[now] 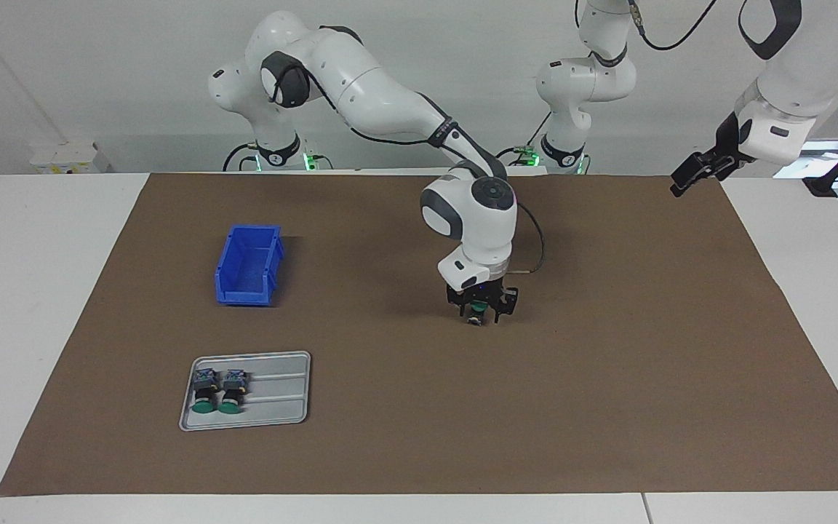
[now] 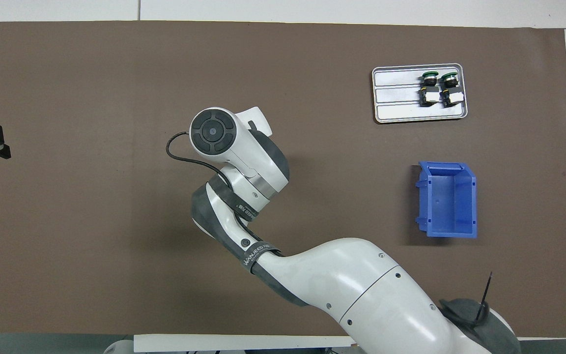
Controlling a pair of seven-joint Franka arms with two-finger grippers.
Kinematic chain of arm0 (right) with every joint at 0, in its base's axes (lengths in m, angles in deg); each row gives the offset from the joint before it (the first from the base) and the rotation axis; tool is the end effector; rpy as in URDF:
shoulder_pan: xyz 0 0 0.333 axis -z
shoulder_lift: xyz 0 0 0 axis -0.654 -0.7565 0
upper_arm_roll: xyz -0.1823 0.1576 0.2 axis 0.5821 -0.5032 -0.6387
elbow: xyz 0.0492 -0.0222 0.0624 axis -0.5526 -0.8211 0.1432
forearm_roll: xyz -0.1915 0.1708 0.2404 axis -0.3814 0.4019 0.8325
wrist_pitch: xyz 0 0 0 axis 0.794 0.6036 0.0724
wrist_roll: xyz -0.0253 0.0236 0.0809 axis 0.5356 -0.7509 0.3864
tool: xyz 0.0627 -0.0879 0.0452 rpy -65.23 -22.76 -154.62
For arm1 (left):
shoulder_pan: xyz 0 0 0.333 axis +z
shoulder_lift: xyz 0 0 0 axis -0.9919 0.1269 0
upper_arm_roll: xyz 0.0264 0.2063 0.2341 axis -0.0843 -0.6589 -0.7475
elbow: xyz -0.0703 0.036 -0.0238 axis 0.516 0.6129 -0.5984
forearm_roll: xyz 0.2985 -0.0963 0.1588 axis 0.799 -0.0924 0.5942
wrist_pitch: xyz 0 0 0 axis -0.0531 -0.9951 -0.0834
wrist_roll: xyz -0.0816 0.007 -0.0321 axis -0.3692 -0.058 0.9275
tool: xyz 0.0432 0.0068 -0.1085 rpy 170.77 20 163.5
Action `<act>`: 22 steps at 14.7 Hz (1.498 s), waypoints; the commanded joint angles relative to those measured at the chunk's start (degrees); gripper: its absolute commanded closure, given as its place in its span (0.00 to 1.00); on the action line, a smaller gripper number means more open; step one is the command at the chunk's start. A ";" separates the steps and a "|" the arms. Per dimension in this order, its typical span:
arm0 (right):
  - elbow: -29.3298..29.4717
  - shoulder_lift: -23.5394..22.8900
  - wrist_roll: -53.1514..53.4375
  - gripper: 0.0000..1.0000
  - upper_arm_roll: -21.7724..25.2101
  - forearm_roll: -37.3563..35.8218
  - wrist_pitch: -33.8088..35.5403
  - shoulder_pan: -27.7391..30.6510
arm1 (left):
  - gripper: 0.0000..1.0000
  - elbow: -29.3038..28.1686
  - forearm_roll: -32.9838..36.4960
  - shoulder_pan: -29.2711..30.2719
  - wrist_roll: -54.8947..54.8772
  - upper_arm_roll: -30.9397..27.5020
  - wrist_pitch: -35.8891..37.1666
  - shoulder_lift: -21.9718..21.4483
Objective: Place and press button with both arms
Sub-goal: 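Carry the button with the right gripper to the blue bin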
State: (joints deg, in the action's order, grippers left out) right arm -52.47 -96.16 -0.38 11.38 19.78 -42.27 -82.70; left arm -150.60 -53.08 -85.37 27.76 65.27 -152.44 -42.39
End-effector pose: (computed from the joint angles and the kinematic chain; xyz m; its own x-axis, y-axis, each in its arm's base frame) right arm 0.5467 0.4785 0.3132 0.9476 -0.3041 0.0976 -0.2984 -0.9519 -0.0688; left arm 0.4823 -0.0287 0.6203 0.9617 0.2324 -0.1452 0.2257 -0.9723 -0.0616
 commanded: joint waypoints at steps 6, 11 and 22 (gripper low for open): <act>-1.29 8.12 -16.85 1.00 -0.48 0.07 13.95 5.63 | 0.00 0.55 0.89 0.29 -5.77 -0.12 0.00 0.94; -27.16 32.62 -43.04 1.00 -0.48 0.15 13.99 19.24 | 0.00 0.46 1.16 1.78 -15.53 -0.82 -1.23 0.94; -60.17 49.46 -71.58 0.99 -0.39 2.44 -3.60 40.01 | 0.00 0.29 1.07 0.99 -15.27 -0.21 -0.89 0.85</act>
State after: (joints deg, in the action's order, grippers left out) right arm -109.47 -48.08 -70.45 11.98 21.07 -43.95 -43.69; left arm -149.28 -52.89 -83.96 13.11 65.09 -152.83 -40.75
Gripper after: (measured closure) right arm 0.639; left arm 0.000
